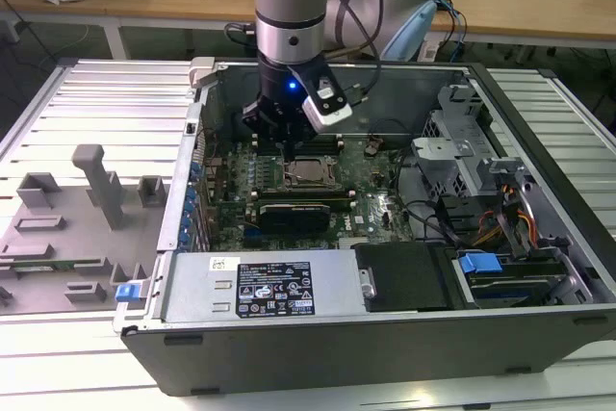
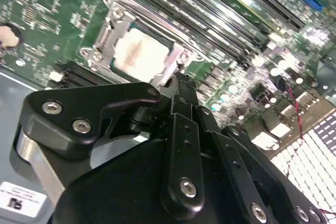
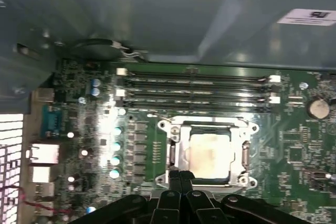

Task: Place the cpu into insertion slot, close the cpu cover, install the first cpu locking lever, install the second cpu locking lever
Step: 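Install the first cpu locking lever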

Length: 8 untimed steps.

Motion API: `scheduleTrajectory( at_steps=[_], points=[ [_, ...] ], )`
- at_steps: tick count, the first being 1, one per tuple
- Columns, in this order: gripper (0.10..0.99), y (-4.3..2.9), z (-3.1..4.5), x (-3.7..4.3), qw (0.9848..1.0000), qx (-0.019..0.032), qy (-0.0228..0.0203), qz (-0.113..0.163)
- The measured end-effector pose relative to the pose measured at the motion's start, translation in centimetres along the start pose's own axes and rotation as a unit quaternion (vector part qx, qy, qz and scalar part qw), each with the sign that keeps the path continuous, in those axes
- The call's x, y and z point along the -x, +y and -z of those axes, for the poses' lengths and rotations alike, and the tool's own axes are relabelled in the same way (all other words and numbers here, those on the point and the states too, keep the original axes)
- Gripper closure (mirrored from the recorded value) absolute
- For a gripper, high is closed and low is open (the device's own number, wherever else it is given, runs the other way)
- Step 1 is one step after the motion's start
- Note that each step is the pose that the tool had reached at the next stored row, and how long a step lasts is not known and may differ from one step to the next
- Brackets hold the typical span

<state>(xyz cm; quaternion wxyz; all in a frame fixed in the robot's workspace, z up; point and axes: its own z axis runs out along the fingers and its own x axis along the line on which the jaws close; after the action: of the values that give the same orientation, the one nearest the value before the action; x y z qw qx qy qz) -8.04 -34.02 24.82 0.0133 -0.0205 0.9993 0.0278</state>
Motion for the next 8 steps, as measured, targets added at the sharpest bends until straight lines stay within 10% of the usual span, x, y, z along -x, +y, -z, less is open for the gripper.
scheduleTrajectory(
  at_steps=[8],
  points=[
    [0.98, 0.08, 0.05, -1.92, 1.0, 0.0, -0.0001, 0.0]
  ],
)
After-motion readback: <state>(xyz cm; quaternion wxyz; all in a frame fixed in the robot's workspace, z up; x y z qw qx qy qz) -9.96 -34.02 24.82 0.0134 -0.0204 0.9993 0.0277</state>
